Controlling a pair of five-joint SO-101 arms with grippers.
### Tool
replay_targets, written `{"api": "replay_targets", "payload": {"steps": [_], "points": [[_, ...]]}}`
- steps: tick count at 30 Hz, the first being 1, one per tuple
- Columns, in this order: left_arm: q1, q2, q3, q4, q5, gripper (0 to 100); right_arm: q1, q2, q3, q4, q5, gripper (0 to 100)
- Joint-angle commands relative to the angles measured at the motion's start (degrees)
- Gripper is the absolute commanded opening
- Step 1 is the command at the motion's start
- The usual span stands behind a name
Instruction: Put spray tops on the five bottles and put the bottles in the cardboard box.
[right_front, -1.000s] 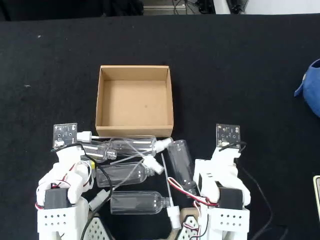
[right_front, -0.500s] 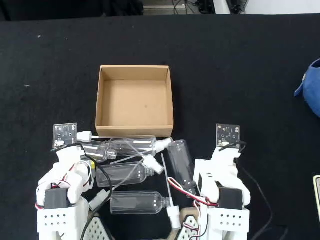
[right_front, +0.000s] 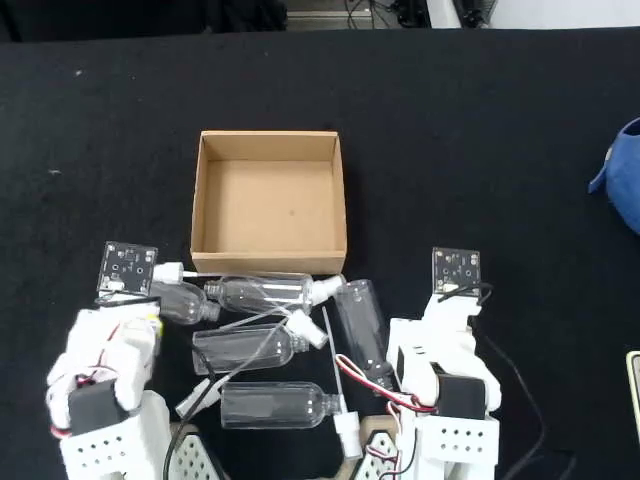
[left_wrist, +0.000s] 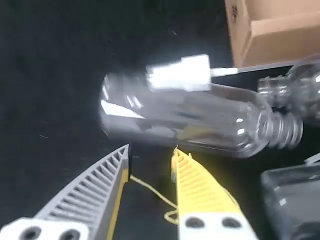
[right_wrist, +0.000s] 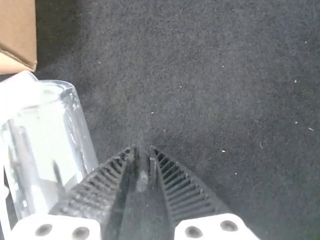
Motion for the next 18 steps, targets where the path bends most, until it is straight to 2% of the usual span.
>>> {"api": "replay_targets", "payload": {"steps": [1, 5, 9, 10, 18], "points": [[-4.9, 0.0, -9.6, 3.3, -9.1, 3, 0.4, -5.6, -0.5, 0.4, -0.1, 1.1], [-6.4, 0.0, -16.7, 6.4, -14.1, 5, 0.4, -5.6, -0.5, 0.4, -0.1, 1.1], [-6.3, 1.3, -18.5, 6.5, -16.6, 18, 0.4, -5.6, -0.5, 0.4, -0.1, 1.1], [-6.1, 2.5, -18.6, 6.3, -17.5, 19, 0.4, -5.6, -0.5, 0.4, -0.1, 1.1], [-5.8, 24.4, -26.7, 6.7, -30.2, 16, 0.4, -5.6, -0.5, 0.4, -0.1, 1.1]]}}
